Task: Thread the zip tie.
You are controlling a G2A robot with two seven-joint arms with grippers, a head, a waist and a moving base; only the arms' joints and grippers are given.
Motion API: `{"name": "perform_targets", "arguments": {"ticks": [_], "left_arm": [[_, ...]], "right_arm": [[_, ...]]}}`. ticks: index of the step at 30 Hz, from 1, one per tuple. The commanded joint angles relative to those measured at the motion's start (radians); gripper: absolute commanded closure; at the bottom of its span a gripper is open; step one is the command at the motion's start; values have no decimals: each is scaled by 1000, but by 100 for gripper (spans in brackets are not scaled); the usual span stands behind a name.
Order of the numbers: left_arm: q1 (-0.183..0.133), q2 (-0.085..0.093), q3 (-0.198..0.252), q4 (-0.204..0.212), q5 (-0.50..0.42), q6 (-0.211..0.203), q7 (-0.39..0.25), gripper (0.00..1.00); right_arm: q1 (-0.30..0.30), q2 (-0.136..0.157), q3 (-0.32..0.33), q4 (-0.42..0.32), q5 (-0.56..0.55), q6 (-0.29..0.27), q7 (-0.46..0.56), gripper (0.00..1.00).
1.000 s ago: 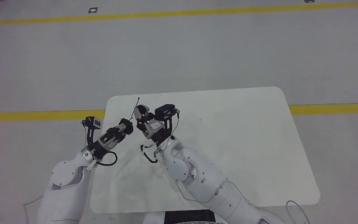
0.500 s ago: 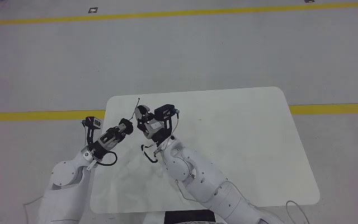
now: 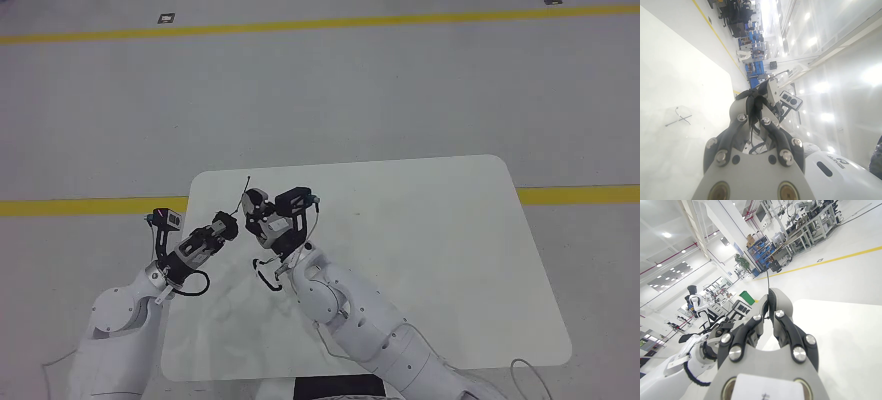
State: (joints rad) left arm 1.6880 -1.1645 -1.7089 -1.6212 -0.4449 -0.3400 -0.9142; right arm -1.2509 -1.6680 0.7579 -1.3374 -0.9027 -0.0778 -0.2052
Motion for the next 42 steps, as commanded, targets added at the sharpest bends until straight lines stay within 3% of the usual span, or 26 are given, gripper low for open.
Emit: {"name": "perform_targets", "arguments": {"ticks": [1, 42], "left_arm": [[0, 0, 0, 0, 0, 0, 0, 100], [0, 0, 0, 0, 0, 0, 0, 100]], "right_arm": [[0, -1, 1, 1, -1, 0, 2, 100], [-3, -5, 10, 33, -4, -50, 70, 100]]}}
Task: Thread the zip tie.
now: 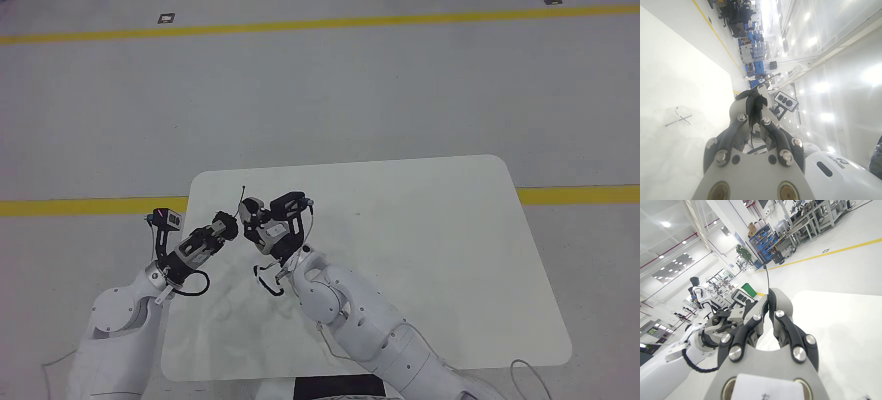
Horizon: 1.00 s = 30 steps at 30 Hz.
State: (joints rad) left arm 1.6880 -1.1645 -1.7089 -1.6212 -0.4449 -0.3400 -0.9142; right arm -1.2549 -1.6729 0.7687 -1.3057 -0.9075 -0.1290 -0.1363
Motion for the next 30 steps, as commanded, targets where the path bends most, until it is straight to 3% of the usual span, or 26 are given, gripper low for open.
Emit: {"name": "perform_targets", "arguments": {"ticks": [1, 26, 30], "left_arm": [[0, 0, 0, 0, 0, 0, 0, 100], [0, 0, 0, 0, 0, 0, 0, 100], [-4, 1, 13, -6, 5, 11, 28, 100]], "right_arm": [[1, -1, -1, 3, 1, 2, 1, 100], [-14, -2, 11, -23, -31, 15, -40, 100], [-15, -2, 14, -25, -35, 9, -55, 100]]}}
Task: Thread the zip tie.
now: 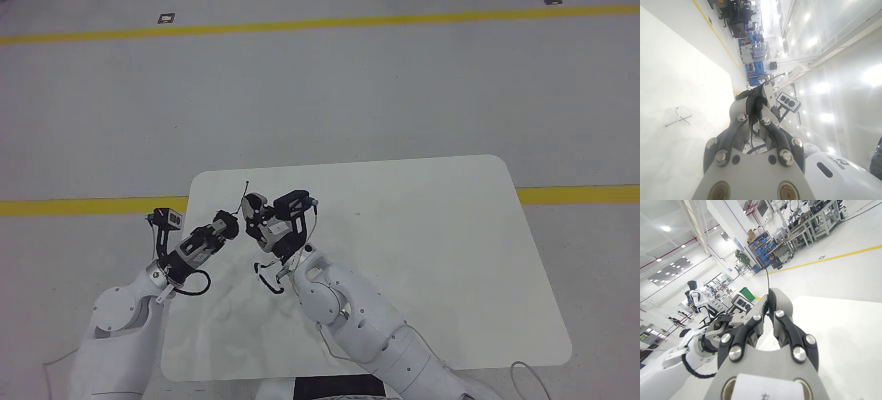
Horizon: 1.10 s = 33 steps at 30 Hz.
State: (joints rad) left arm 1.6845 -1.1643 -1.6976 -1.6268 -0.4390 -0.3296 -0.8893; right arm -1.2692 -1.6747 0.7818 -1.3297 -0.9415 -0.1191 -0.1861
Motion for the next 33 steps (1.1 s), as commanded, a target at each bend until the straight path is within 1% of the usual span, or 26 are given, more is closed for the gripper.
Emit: {"name": "perform_targets", "arguments": {"ticks": [1, 14, 33], "left_arm": [[0, 1, 3, -1, -2, 1, 3, 100], [-9, 10, 14, 5, -26, -10, -8, 100], [-16, 19, 35, 1, -30, -10, -6, 100]], "right_arm": [[-1, 0, 2, -1, -3, -1, -8, 100], [-5, 2, 11, -12, -26, -7, -30, 100], [7, 1, 2, 20, -38, -19, 37, 100]]}}
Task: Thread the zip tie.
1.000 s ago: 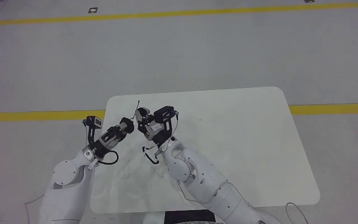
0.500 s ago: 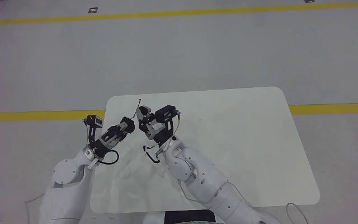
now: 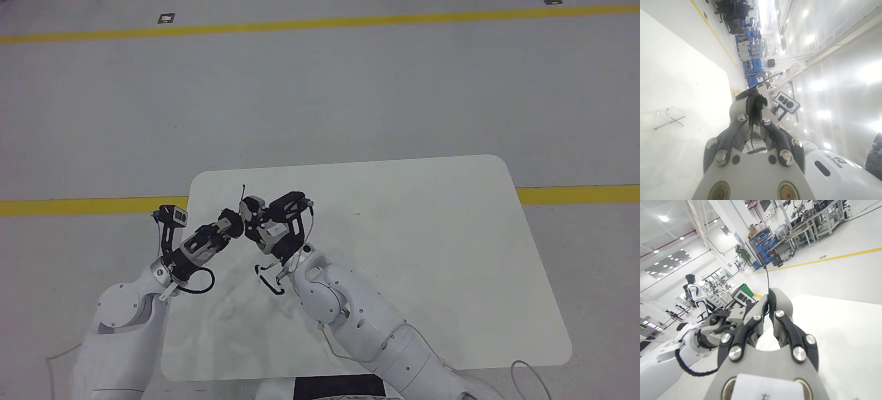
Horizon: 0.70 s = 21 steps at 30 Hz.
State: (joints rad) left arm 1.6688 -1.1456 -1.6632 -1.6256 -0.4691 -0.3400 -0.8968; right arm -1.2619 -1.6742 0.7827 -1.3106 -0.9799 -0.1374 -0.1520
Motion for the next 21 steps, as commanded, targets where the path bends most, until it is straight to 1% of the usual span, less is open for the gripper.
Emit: {"name": "perform_targets", "arguments": {"ticks": [1, 21], "left_arm": [[0, 1, 0, -1, 0, 0, 3, 100], [10, 6, 0, -14, -5, 0, 14, 100]], "right_arm": [[0, 0, 1, 1, 0, -1, 4, 100], [-10, 5, 8, -7, -33, 16, 13, 100]]}}
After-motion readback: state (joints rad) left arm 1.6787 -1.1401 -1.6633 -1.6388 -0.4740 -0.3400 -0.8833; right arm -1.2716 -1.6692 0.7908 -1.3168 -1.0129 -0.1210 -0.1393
